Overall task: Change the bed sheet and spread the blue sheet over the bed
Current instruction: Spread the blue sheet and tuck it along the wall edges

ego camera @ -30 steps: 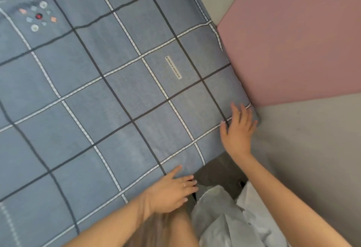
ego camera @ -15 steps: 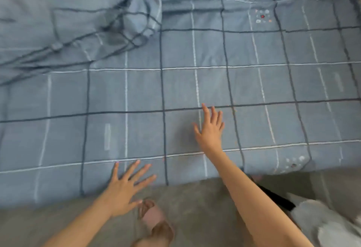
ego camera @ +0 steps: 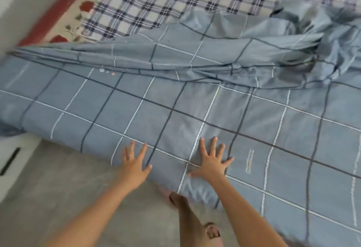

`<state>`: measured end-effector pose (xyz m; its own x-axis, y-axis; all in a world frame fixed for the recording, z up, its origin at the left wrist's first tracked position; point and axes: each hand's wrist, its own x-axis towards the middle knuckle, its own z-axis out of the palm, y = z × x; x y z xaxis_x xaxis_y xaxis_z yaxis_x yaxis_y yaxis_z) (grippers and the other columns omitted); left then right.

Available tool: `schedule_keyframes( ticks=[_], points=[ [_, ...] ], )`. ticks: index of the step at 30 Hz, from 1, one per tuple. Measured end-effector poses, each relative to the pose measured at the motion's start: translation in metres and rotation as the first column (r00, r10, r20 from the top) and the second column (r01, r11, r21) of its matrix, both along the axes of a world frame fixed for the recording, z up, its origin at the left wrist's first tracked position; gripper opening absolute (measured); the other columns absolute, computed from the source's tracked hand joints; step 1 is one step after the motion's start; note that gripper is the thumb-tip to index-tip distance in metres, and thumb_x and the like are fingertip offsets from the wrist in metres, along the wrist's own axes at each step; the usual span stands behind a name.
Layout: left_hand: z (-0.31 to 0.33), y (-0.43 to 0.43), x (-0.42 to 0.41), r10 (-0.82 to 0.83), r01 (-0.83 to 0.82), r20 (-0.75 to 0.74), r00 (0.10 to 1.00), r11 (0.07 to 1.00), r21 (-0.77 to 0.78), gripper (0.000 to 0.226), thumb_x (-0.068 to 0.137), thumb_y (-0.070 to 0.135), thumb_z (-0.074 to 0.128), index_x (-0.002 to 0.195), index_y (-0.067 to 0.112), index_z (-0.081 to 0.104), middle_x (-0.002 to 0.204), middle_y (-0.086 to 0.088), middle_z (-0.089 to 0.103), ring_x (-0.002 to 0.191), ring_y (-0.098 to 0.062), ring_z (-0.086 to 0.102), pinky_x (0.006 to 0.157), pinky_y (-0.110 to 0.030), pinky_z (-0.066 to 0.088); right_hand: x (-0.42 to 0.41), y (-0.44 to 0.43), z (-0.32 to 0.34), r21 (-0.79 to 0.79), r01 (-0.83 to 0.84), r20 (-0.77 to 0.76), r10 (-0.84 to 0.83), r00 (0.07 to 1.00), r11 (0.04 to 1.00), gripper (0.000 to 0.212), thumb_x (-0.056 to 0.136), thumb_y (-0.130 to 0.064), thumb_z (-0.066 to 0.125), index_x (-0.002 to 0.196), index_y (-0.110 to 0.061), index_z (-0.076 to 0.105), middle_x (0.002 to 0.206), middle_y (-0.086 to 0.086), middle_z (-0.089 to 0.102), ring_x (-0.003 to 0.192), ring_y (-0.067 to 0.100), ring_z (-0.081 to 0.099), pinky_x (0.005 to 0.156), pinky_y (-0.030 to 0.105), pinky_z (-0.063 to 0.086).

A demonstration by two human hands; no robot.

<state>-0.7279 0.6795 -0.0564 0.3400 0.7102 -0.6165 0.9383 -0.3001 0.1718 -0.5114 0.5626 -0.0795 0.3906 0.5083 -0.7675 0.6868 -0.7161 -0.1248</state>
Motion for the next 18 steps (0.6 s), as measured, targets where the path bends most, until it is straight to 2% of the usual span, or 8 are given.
schedule_keyframes(
  ticks=[4,7,9,10,11,13,15,18],
  points=[
    [-0.003,0.073,0.023,-0.074,0.076,0.031,0.997,0.994,-0.074,0.084,0.092,0.036,0.056,0.151,0.034,-0.004,0.155,-0.002,-0.026,0.144,-0.028,-0.02,0.113,-0.053,0.024,-0.017,0.047,-0.004,-0.061,-0.166,-0.022,0.165,0.986,0.984,0.138,0.065,-0.043,0.082,0.141,-0.036,-0.032,0.146,0.011,-0.042,0.137,0.048,-0.026,0.1,0.077,-0.001],
    [0.002,0.136,0.05,-0.128,0.131,0.04,0.991,0.989,-0.075,0.085,0.091,0.033,0.058,0.151,0.035,-0.002,0.156,0.0,-0.025,0.144,-0.026,-0.02,0.109,-0.054,0.031,-0.009,0.084,0.0,0.052,-0.291,-0.17,0.295,0.94,0.955,0.113,0.075,-0.039,0.074,0.148,-0.041,-0.011,0.154,-0.002,-0.031,0.14,0.043,-0.021,0.103,0.073,0.0],
    [0.009,0.184,0.061,-0.181,0.181,0.005,0.983,0.978,-0.105,0.079,0.091,0.031,0.058,0.151,0.034,0.006,0.155,-0.001,-0.026,0.144,-0.025,-0.021,0.11,-0.057,0.027,-0.002,0.116,0.006,0.149,-0.015,-0.437,0.079,0.896,0.989,0.074,0.086,-0.028,0.067,0.148,-0.034,0.026,0.16,-0.001,0.009,0.145,0.035,0.008,0.109,0.061,0.02],
    [0.015,0.199,0.066,-0.192,0.191,-0.002,0.981,0.976,-0.107,0.075,0.092,0.031,0.058,0.151,0.032,0.013,0.155,-0.001,-0.027,0.144,-0.025,-0.022,0.11,-0.058,0.025,0.006,0.128,0.01,0.179,0.292,-0.596,-0.132,0.792,0.94,0.054,0.089,-0.019,0.064,0.138,-0.025,0.044,0.15,0.005,0.035,0.138,0.032,0.031,0.104,0.048,0.038],
    [0.02,0.22,0.068,-0.216,0.216,0.005,0.976,0.973,-0.085,0.069,0.092,0.031,0.058,0.15,0.03,0.02,0.156,-0.001,-0.026,0.144,-0.024,-0.022,0.111,-0.059,0.023,0.014,0.144,0.015,0.149,0.613,-0.686,-0.365,0.629,0.776,0.037,0.09,-0.01,0.062,0.126,-0.017,0.054,0.133,0.011,0.053,0.124,0.03,0.05,0.089,0.032,0.048],
    [0.033,0.262,0.069,-0.302,0.302,0.009,0.953,0.953,-0.003,0.055,0.093,0.031,0.055,0.145,0.026,0.034,0.157,0.001,-0.022,0.145,-0.022,-0.018,0.112,-0.056,0.022,0.042,0.184,0.017,0.197,0.901,-0.627,-0.657,0.419,0.387,0.022,0.091,-0.011,0.061,0.113,-0.014,0.057,0.11,0.015,0.065,0.097,0.027,0.061,0.065,0.023,0.046],
    [0.039,0.307,0.062,-0.414,0.414,-0.021,0.91,0.907,0.074,0.048,0.096,0.033,0.05,0.141,0.023,0.04,0.157,0.001,-0.021,0.146,-0.021,-0.016,0.113,-0.053,0.022,0.068,0.226,0.019,0.346,0.906,-0.491,-0.777,0.395,0.243,0.016,0.089,-0.02,0.063,0.104,-0.013,0.059,0.098,0.01,0.063,0.083,0.021,0.058,0.06,0.023,0.041],
    [0.034,0.366,0.046,-0.502,0.508,-0.087,0.86,0.859,0.07,0.04,0.097,0.034,0.046,0.133,0.017,0.048,0.156,0.0,-0.025,0.146,-0.021,-0.012,0.113,-0.053,0.022,0.095,0.282,0.025,0.344,0.934,-0.542,-0.791,0.285,0.101,0.018,0.089,-0.028,0.065,0.086,-0.014,0.053,0.087,0.007,0.053,0.072,0.016,0.05,0.064,0.024,0.039]
  ],
)
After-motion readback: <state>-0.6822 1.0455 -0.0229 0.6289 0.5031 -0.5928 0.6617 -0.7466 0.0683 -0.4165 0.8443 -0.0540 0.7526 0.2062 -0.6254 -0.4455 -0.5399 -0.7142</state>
